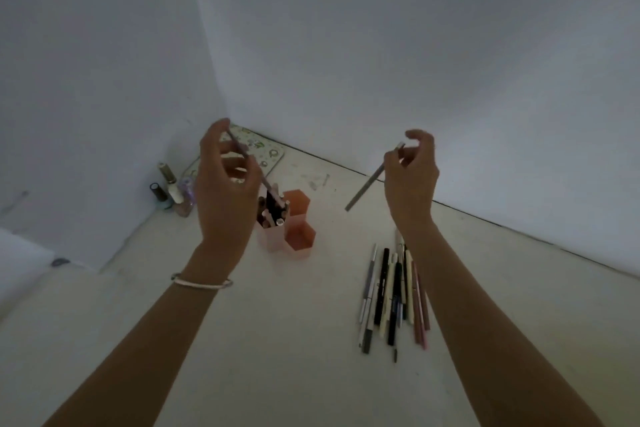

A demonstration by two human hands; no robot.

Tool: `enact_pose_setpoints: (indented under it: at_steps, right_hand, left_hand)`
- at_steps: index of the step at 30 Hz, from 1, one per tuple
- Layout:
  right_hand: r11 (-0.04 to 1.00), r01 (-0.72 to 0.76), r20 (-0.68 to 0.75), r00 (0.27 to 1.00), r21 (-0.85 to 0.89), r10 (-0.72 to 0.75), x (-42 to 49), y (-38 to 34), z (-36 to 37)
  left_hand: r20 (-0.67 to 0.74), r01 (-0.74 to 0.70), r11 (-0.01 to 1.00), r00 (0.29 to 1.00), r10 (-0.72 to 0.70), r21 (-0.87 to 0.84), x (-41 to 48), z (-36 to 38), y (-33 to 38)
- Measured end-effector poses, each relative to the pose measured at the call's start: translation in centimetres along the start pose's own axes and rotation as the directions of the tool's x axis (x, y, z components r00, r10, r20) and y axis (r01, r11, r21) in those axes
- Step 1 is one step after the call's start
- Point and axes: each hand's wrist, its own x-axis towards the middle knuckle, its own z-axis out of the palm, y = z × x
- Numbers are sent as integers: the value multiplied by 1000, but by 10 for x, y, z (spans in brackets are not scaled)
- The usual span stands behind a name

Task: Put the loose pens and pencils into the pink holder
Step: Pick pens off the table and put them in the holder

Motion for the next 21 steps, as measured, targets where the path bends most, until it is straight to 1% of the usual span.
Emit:
enact_pose_setpoints:
  at_steps: [3, 5, 6, 9, 11, 13, 14, 15, 18, 19, 21]
  right_hand:
    - [984, 106, -100, 991, 146, -92, 1, -34, -1]
    - [969, 143, -124, 985, 202, -120, -5, -48, 4]
    - [962, 161, -126, 983, 221, -135, -9, -53, 7]
    - [947, 203, -101, 978, 248, -183, -25, -59, 20]
    - [939, 221, -65, 975, 264, -211, -35, -59, 30]
    - [931, 252, -27, 967, 265, -254, -47, -59, 43]
    - [927, 273, -7, 960, 255, -281, -52, -58, 48]
    - [926, 294, 15, 952, 238, -306, -56, -57, 54]
    - [927, 334, 111, 928, 168, -355, -69, -48, 70]
    - [927, 350, 147, 918, 138, -369, -73, -43, 75]
    - [919, 391, 236, 890, 50, -391, -80, -30, 83]
  left_hand:
    - [6, -31, 992, 1000, 30, 123, 6, -10, -18]
    - [74, -34, 981, 997, 21, 189, -1, -11, -29]
    - [118, -50, 973, 993, 24, 225, -6, -11, -35]
    - [256, -159, 939, 963, 80, 305, -23, -11, -52]
    - [329, -192, 934, 940, 88, 300, -31, -11, -57]
    - [367, -190, 939, 927, 75, 288, -36, -14, -58]
    - [353, -166, 945, 934, 58, 282, -36, -16, -57]
    - [306, -120, 957, 951, 35, 264, -33, -19, -56]
    - [100, -7, 980, 995, -13, 201, -21, -27, -53]
    - [59, 12, 983, 998, -23, 185, -17, -29, -52]
    - [20, 63, 989, 998, -66, 133, -11, -32, -48]
